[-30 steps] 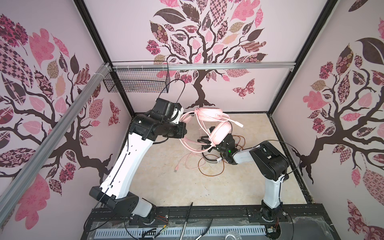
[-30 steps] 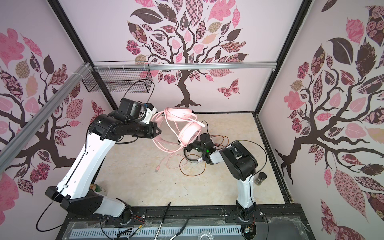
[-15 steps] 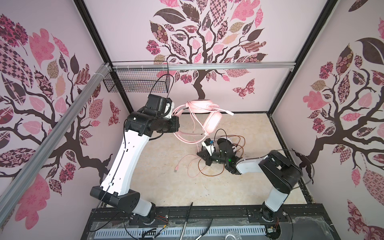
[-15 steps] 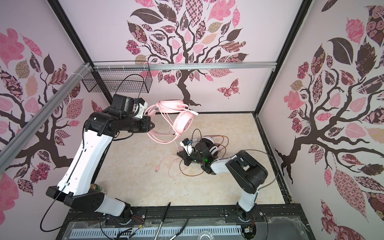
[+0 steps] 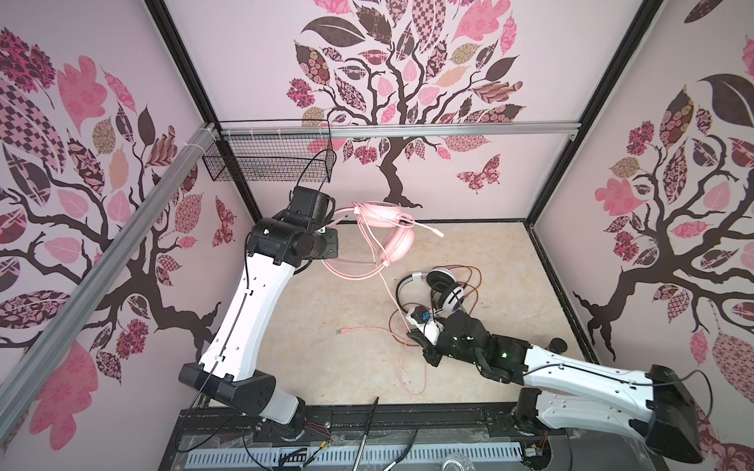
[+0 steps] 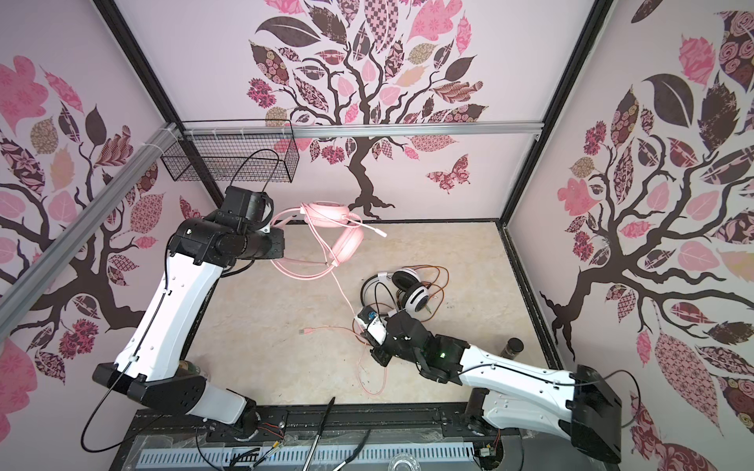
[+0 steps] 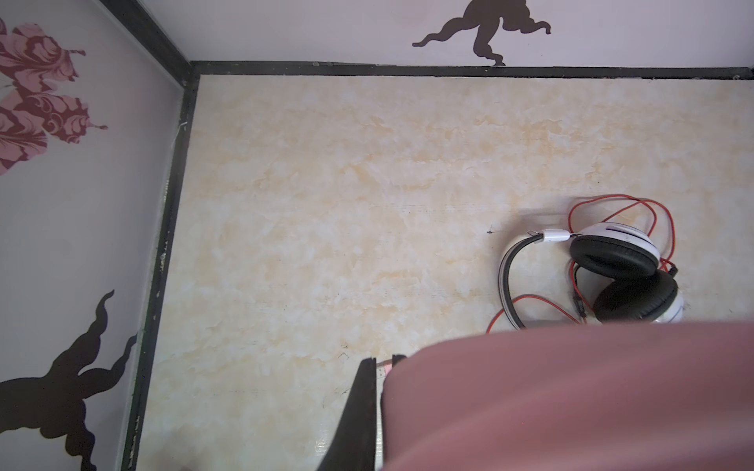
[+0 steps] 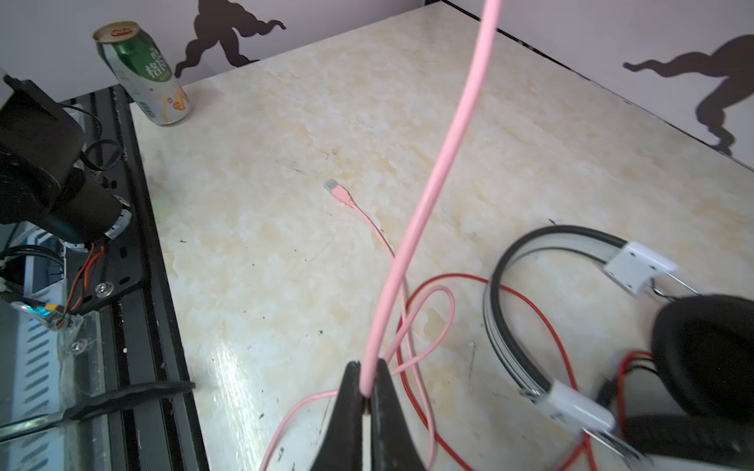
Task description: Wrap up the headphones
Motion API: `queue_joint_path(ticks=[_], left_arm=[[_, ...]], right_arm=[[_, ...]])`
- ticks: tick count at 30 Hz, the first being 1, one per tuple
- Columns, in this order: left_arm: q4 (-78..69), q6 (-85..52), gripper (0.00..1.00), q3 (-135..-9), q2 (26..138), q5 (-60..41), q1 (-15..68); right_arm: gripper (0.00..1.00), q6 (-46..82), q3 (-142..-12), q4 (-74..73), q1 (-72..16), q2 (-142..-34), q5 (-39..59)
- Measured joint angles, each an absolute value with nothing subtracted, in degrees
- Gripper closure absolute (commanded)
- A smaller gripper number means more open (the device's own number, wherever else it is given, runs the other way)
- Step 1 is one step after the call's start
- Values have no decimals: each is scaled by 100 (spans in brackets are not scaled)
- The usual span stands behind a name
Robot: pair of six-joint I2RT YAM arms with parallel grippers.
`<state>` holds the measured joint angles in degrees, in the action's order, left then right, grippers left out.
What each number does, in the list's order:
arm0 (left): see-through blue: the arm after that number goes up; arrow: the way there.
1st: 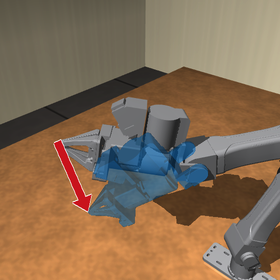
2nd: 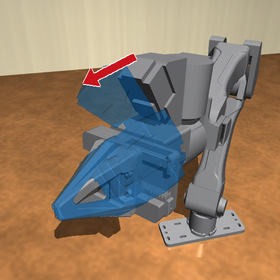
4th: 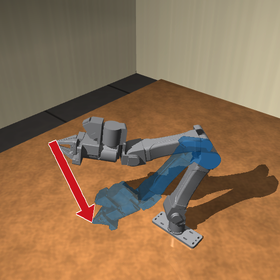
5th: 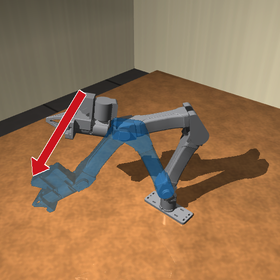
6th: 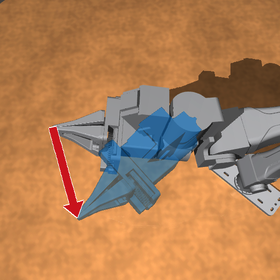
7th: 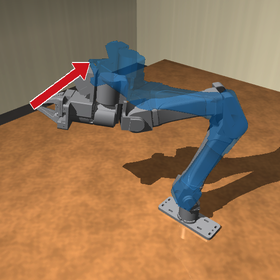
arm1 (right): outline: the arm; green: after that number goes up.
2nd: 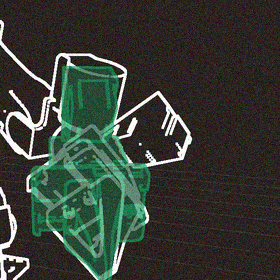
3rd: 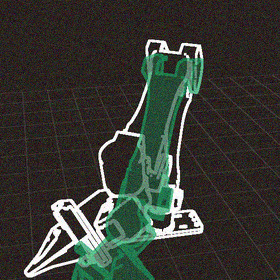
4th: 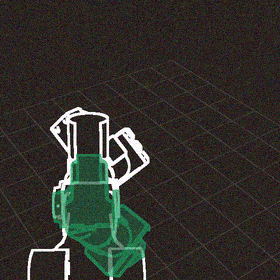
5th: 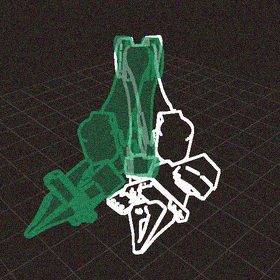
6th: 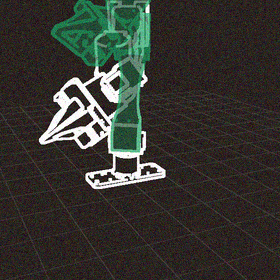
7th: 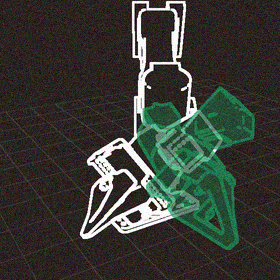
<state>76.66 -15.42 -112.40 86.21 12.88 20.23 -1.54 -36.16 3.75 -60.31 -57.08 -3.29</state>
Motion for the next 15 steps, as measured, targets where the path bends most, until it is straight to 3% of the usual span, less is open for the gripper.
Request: queue_joint_path(ticks=[10, 15], left_arm=[[7850, -1520, 100, -11024, 8589, 2351, 2075], [7863, -1594, 100, -10643, 8637, 3157, 2611]], right_arm=[[100, -429, -4578, 2139, -6320, -5330, -838], [100, -770, -5393, 2928, -6333, -5616, -1448]])
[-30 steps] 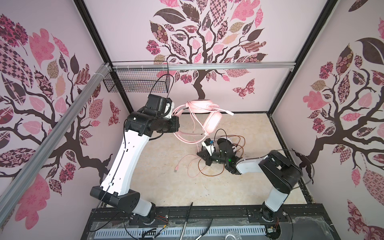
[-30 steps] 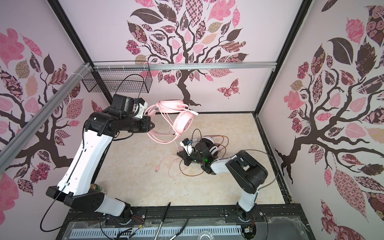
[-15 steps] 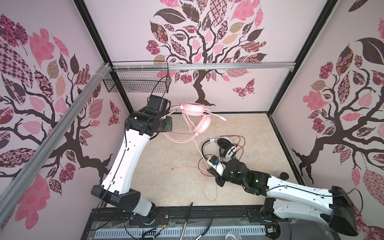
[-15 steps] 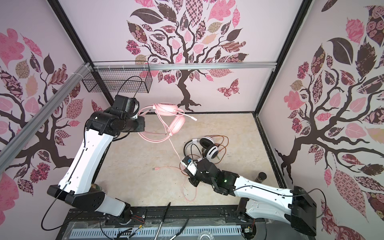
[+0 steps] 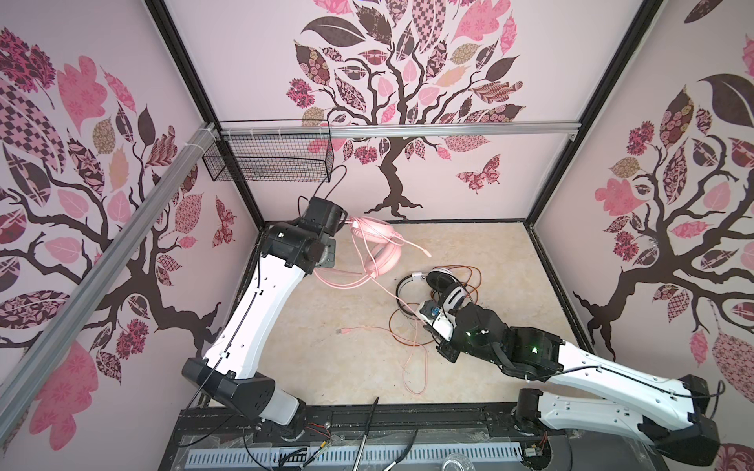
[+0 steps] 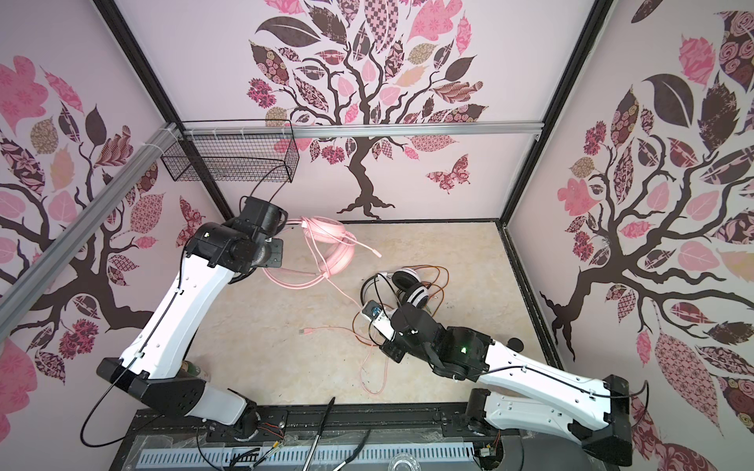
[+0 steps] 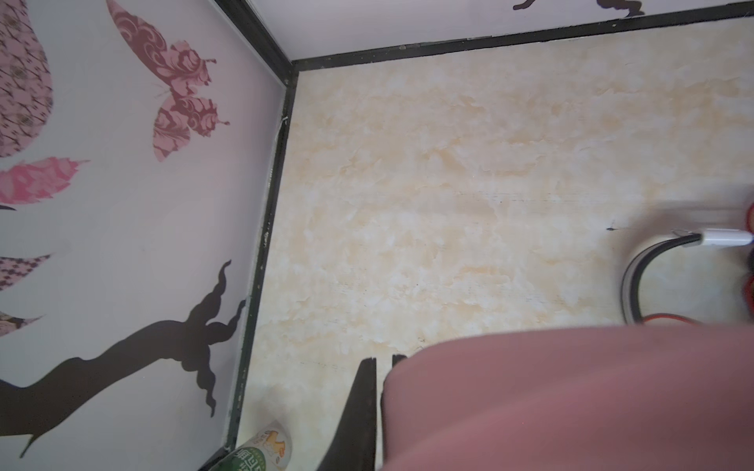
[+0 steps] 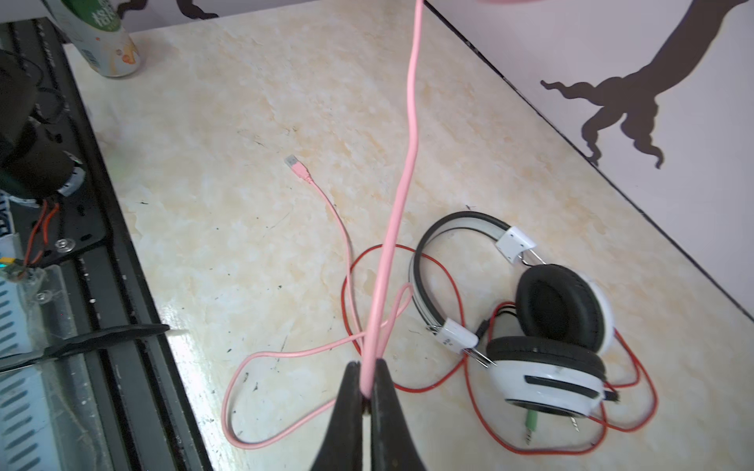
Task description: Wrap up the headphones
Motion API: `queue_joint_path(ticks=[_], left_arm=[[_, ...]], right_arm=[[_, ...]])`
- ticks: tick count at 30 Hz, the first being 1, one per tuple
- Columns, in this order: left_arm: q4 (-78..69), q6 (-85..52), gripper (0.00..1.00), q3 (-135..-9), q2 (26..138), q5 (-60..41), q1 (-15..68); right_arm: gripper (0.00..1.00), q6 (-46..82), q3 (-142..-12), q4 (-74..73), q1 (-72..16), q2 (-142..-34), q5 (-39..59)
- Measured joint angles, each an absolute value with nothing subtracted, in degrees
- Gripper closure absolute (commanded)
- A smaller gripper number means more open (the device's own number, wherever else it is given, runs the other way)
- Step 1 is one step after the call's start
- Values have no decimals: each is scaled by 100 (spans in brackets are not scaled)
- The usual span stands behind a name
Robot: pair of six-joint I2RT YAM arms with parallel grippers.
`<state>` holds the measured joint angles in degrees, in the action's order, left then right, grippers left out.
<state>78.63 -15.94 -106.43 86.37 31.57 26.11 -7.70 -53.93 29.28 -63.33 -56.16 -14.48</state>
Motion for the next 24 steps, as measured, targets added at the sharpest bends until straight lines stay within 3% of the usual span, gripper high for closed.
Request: queue_joint_path(ticks=[15, 24], left_arm=[[8477, -1994, 100, -10516, 9432, 5343, 4032], [8499, -1726, 100, -10499, 9459, 5389, 4278]], right_arm=[[100, -2272, -6532, 3210, -6337, -6899, -4530], [100, -3387, -6348, 2047, -6337, -7028, -4871]])
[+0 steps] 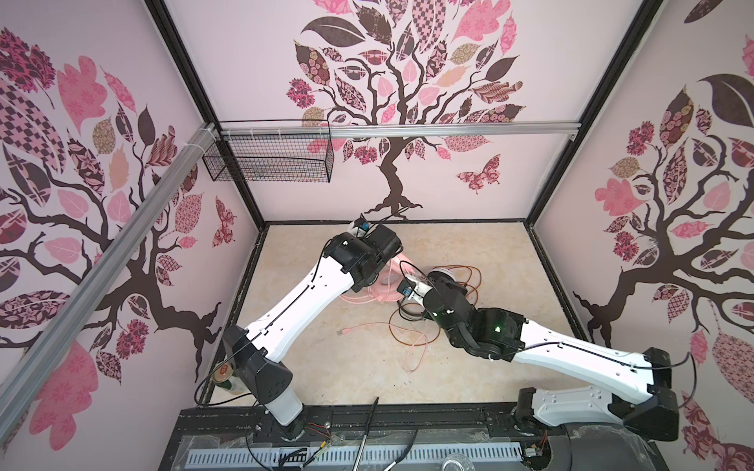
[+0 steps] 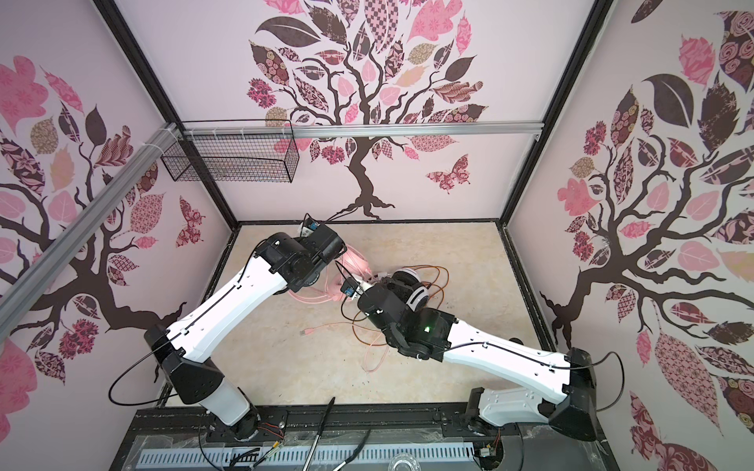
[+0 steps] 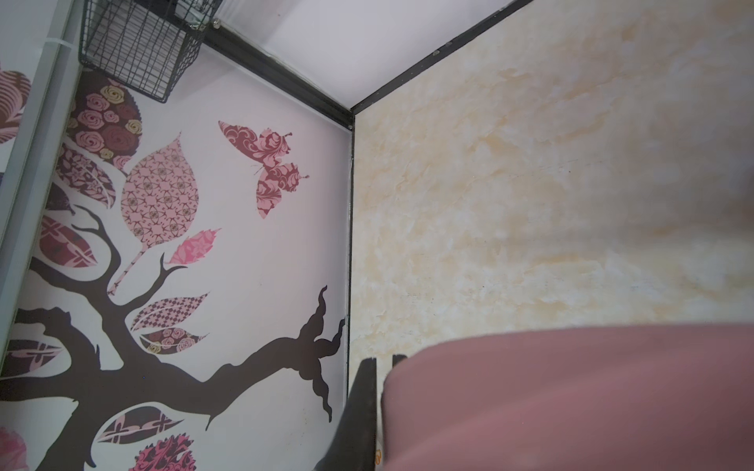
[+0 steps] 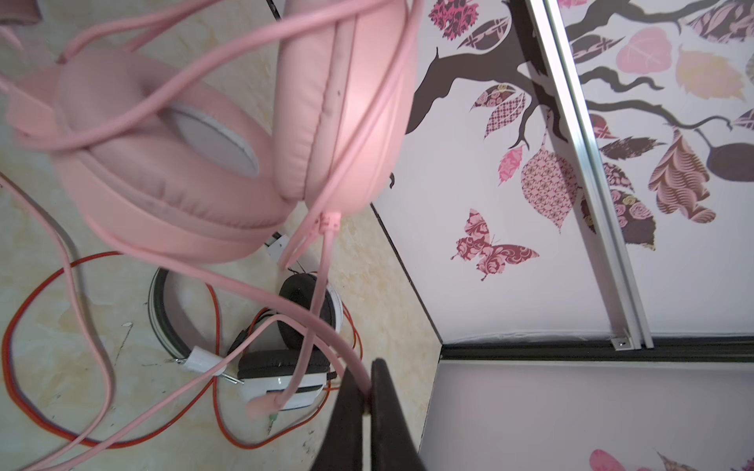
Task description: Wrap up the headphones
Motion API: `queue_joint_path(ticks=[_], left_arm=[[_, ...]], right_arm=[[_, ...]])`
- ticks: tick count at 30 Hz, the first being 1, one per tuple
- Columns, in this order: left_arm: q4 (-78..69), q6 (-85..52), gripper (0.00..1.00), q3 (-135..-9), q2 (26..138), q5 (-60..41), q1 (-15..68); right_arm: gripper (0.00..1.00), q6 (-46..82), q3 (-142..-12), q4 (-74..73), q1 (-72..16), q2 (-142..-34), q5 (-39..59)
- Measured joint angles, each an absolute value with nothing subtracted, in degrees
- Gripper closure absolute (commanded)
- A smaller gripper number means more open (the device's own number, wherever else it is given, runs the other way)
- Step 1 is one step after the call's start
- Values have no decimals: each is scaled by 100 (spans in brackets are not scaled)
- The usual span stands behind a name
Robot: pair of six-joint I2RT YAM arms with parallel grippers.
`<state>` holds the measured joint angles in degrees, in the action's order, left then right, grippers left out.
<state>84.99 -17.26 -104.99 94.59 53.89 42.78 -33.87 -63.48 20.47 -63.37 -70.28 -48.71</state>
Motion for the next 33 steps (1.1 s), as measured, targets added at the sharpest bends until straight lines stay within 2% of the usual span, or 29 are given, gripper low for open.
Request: queue_joint_path(ticks=[18, 20, 23, 25, 26, 33], left_arm=[[7634, -1013, 100, -9107, 8766, 2412, 4388], [7572, -961, 100, -8936, 8691, 2147, 4390], [7511, -915, 100, -8705, 8595, 1852, 4429], [7487, -893, 100, -8580, 8508, 1695, 4469], [7465, -884, 100, -8512, 8444, 1621, 4484], [7378, -829, 100, -8335, 8027, 1267, 4499]], right_arm=[[100, -4254, -5629, 843, -6346, -6130, -2980], [96, -4254, -5629, 834, -6346, -6139, -2860], [83, -4237, -5653, 851, -6346, -6193, -2724], [80, -4191, -5745, 882, -6320, -6276, -2648], [74, -4134, -5817, 884, -6270, -6331, -2582], [55, -3518, -6106, 991, -5498, -6414, -1863]])
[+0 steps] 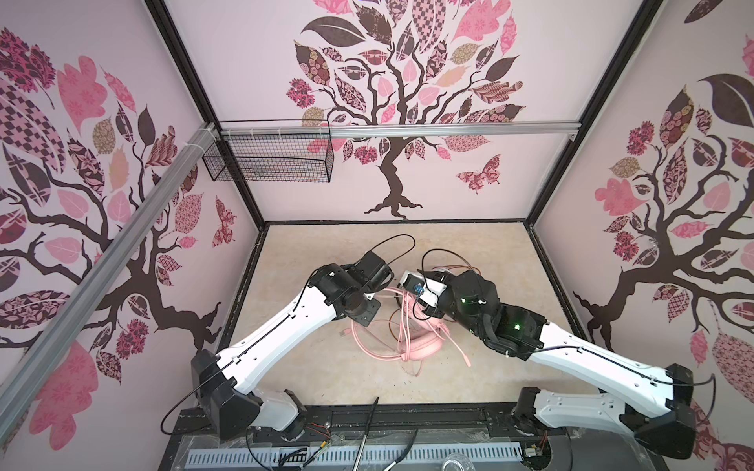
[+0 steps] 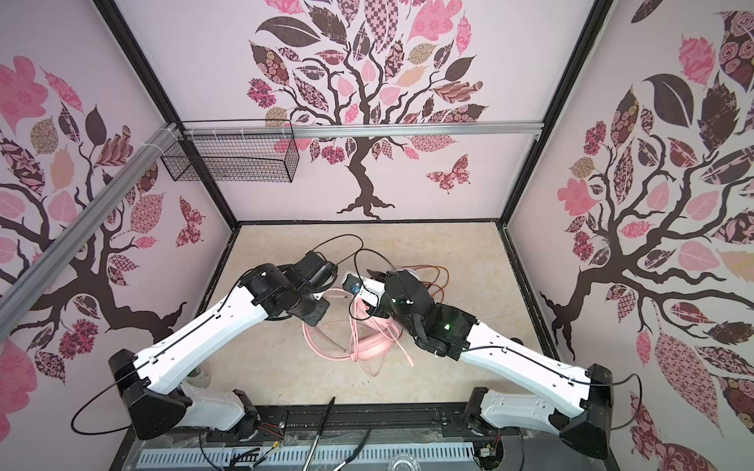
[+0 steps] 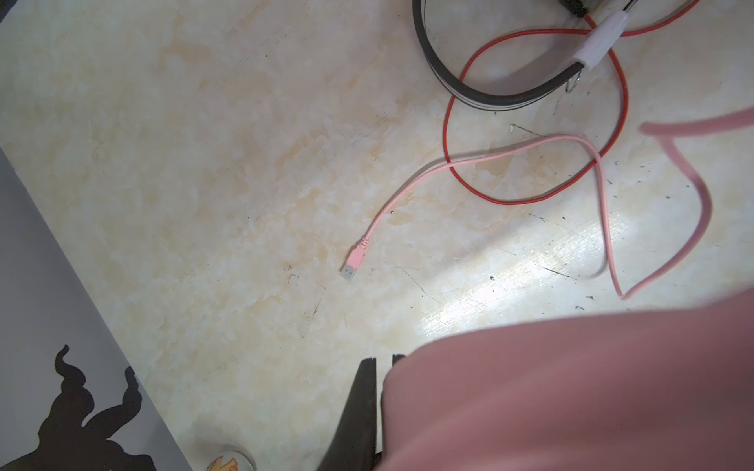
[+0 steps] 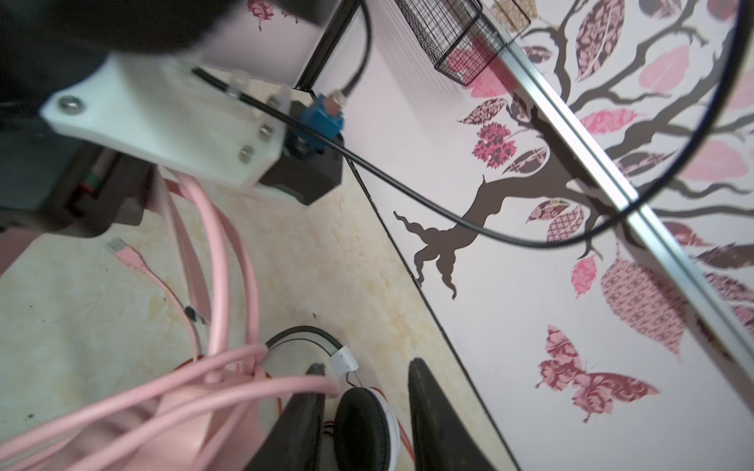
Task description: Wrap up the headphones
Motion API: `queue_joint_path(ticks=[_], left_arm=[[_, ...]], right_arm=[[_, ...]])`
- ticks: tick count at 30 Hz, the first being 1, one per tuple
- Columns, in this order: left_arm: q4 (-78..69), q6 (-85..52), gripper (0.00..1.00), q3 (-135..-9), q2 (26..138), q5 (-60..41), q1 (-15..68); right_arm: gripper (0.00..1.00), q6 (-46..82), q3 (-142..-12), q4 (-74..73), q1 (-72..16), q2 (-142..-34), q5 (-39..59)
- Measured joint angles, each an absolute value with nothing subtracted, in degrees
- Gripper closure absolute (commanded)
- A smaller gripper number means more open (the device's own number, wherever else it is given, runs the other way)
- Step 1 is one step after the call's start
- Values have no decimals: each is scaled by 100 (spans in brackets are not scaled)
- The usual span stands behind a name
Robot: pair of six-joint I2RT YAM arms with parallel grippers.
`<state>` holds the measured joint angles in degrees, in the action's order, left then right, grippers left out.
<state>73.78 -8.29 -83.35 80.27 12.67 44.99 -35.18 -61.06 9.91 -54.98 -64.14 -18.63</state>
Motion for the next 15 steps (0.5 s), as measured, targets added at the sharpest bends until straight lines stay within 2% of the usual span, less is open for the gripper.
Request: queue_joint_path(ticks=[1, 3, 4, 7, 15], left_arm=[[7371, -829, 100, -8333, 7996, 1234, 4499], [7356, -827, 100, -8333, 7959, 1127, 4499], [7338, -825, 100, -8333, 7948, 1046, 4499], [7325, -768, 100, -8333, 7918, 788, 4501], [7286, -775, 100, -8333, 7745, 346, 4497]], right_arm=[[48, -3422, -6147, 1044, -5404, -6416, -1752], [26, -3173, -6252, 1173, -5194, -6453, -1461], [20, -3107, -6305, 1201, -5109, -6488, -1347], [16, -2790, -6449, 1313, -4805, -6685, -943], [15, -1542, -6182, 1332, -3747, -6864, 307]])
